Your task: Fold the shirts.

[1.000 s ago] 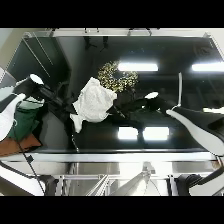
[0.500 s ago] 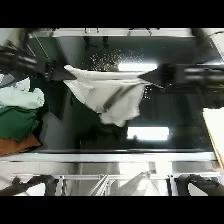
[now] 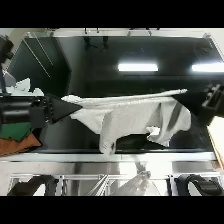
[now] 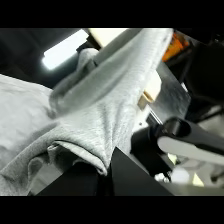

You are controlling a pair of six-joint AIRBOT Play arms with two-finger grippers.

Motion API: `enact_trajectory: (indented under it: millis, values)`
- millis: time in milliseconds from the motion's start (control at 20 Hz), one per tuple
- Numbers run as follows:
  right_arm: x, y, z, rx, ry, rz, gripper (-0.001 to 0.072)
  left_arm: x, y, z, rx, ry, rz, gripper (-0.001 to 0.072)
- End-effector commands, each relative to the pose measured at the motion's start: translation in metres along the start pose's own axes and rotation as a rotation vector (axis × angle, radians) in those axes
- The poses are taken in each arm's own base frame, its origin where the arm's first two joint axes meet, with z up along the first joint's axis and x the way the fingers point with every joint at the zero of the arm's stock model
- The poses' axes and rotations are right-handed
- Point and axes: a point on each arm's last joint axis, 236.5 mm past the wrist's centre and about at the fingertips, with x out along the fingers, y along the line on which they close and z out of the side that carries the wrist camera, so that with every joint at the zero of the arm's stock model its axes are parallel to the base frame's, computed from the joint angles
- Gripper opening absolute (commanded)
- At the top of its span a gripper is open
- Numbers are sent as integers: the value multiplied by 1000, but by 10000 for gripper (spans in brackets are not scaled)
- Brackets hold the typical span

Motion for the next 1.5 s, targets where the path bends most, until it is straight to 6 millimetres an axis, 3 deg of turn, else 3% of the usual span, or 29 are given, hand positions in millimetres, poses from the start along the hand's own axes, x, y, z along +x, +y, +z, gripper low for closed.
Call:
enact_trajectory:
  millis: [0, 50, 100, 150, 250, 300, 500, 600, 700, 850, 950, 1050, 1150, 1300, 1350, 1450]
  values:
    - [39, -47, 27, 16, -98, -35, 20, 17, 61, 16, -23, -79, 117, 22]
    - [59, -62, 29, 55, -103, -17, 53, 27, 84, 29, -41, -79, 137, 21]
    - [79, -79, 26, 94, -97, -11, 305, 36, 105, 39, -44, -70, 150, 21]
    - [95, -97, 20, 133, -78, -24, 482, 48, 127, 48, -81, -52, 154, 58]
    - [111, -125, 2, 183, -20, -46, 488, 64, 160, 60, -145, 1, 138, 547]
    - [108, -135, -12, 198, 28, -57, 488, 68, 171, 59, -204, 48, 109, 720]
    - [70, -172, -100, 302, 336, -167, 488, 70, 180, 19, -371, 273, -27, 712]
    - [67, -182, -132, 384, 376, -196, 491, 75, 182, -18, -466, 373, -33, 693]
    - [70, -176, -174, 442, 456, -180, 517, 76, 188, -82, -551, 529, 32, 693]
    - [78, -154, -236, 523, 573, -135, 524, 83, 175, -165, -648, 647, 112, 693]
    - [88, -140, -268, 558, 645, -102, 524, 83, 174, -209, -677, 692, 192, 693]
    - [99, -133, -283, 561, 697, -77, 523, 80, 174, -242, -704, 733, 263, 693]
    - [109, -126, -301, 577, 761, -43, 523, 80, 172, -264, -735, 767, 290, 693]
    - [127, -105, -314, 610, 810, 45, 500, 96, 188, -270, -730, 741, 333, 693]
    - [134, -95, -311, 606, 798, 89, 392, 104, 195, -267, -718, 733, 343, 693]
    - [145, -83, -300, 585, 757, 146, 108, 124, 208, -255, -671, 718, 358, 693]
